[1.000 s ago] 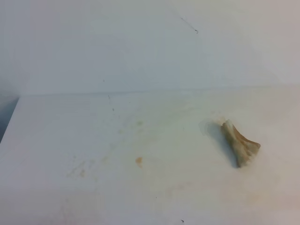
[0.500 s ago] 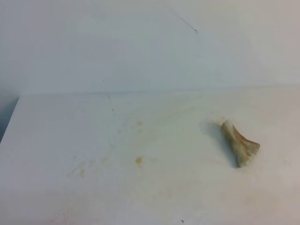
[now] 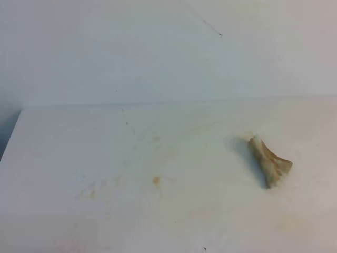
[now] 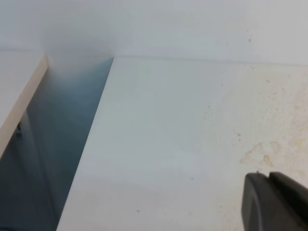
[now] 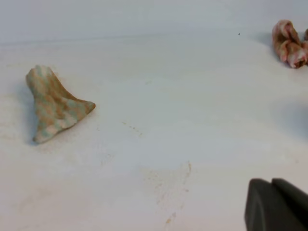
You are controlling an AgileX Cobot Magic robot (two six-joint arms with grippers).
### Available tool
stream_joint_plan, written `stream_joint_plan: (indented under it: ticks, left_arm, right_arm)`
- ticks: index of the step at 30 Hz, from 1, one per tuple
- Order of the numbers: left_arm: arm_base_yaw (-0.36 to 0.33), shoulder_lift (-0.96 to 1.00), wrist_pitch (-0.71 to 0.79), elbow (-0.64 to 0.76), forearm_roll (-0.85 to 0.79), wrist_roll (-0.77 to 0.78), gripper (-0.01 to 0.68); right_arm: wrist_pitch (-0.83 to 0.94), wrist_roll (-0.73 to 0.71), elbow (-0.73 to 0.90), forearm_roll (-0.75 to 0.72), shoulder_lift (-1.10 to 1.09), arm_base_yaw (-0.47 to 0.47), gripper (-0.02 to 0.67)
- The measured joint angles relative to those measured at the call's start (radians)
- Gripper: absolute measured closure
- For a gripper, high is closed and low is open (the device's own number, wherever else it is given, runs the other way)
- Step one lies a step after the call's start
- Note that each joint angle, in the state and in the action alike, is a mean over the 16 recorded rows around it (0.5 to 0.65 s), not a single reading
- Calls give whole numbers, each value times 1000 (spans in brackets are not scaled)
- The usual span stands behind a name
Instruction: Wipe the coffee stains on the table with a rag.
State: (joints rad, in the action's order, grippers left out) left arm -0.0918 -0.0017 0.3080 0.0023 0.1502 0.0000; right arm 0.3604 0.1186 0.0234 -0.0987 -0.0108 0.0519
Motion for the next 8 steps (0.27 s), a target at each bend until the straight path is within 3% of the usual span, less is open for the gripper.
stream_joint_plan:
  ticks: [8]
  left_arm:
    - [0, 2, 1, -2, 0, 0, 675]
  right_arm:
    - [0, 0, 0, 0, 0, 0, 651]
